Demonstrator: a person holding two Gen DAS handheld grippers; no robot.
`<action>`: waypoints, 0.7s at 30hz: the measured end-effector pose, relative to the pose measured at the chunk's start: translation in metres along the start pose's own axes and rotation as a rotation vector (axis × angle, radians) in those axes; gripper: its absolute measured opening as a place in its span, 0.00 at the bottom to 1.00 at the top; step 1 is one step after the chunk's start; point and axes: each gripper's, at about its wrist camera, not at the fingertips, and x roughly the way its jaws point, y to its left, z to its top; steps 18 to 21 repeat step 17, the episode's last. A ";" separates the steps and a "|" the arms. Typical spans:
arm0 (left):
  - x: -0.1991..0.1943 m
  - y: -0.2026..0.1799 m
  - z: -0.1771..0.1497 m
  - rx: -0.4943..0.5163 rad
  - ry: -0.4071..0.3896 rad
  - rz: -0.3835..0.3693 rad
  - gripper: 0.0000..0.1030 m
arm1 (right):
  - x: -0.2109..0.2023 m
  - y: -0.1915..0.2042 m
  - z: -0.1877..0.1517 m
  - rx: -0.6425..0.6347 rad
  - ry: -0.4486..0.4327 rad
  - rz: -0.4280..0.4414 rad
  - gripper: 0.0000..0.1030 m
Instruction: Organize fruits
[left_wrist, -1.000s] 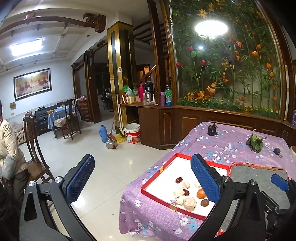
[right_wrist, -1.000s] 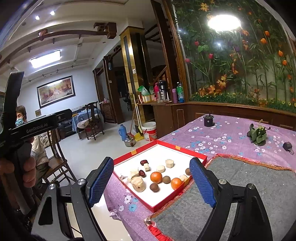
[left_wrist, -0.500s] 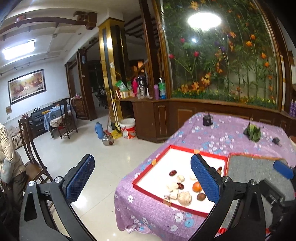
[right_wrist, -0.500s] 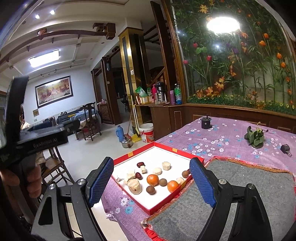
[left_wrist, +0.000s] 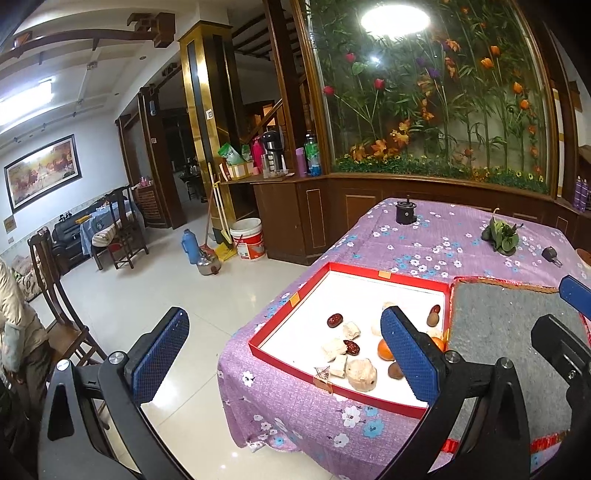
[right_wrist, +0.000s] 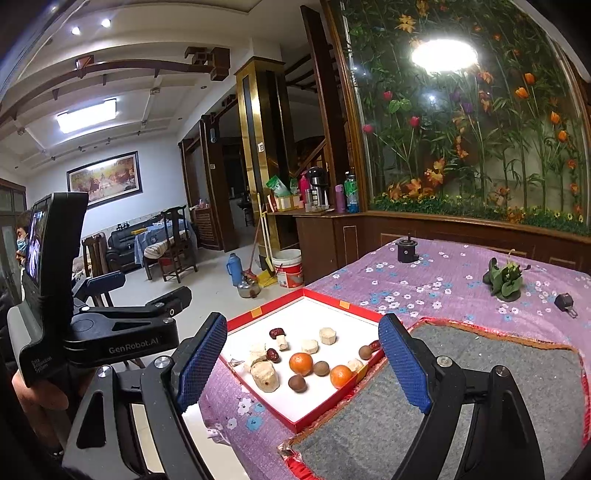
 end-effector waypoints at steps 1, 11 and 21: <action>0.000 0.000 0.000 -0.002 0.002 -0.004 1.00 | 0.000 0.000 0.000 -0.001 0.001 -0.001 0.83; 0.003 0.000 0.000 -0.006 0.008 -0.021 1.00 | 0.003 0.000 0.001 -0.002 0.014 0.002 0.83; 0.002 -0.001 -0.002 -0.012 -0.008 -0.037 1.00 | 0.005 -0.002 0.000 0.003 0.014 -0.003 0.83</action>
